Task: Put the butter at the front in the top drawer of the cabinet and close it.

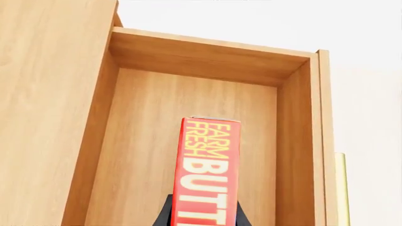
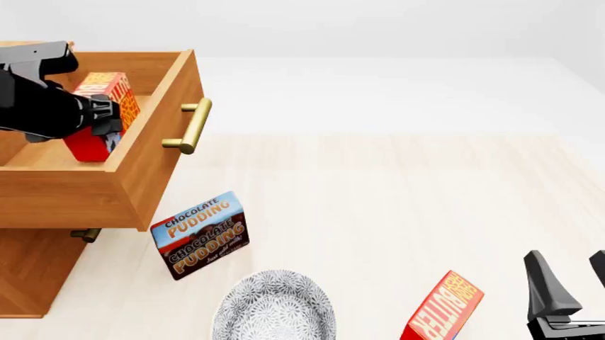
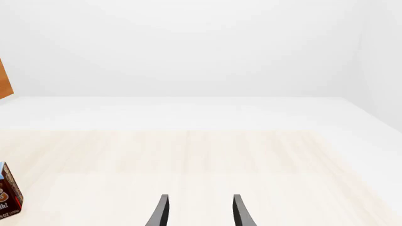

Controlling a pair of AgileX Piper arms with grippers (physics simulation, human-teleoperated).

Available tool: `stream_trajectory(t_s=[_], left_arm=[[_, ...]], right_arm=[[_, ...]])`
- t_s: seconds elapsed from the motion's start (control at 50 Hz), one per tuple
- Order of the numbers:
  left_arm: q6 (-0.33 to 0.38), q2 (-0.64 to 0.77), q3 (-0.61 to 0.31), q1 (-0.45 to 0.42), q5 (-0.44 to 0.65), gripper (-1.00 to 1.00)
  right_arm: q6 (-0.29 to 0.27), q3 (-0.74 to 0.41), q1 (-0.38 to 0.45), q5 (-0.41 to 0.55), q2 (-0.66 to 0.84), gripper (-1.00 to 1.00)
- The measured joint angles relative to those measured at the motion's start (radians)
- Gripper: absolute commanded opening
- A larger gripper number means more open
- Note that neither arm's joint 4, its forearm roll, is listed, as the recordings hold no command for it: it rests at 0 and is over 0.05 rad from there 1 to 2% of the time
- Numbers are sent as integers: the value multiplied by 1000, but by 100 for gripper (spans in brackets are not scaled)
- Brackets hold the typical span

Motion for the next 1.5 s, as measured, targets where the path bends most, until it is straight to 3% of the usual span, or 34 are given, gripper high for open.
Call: stream_trajectory(t_s=[0.18, 0.2, 0.82, 1.5], left_arm=[[1, -5, 7, 1, -8, -100], [1, -6, 8, 0, -8, 100], [63, -61, -51, 3, 90, 100], [98, -240, -102, -20, 256, 100]], right_arm=[[0, 0, 0, 0, 0, 100], [0, 0, 0, 0, 0, 100], [0, 0, 0, 0, 0, 100], [0, 0, 0, 0, 0, 100]])
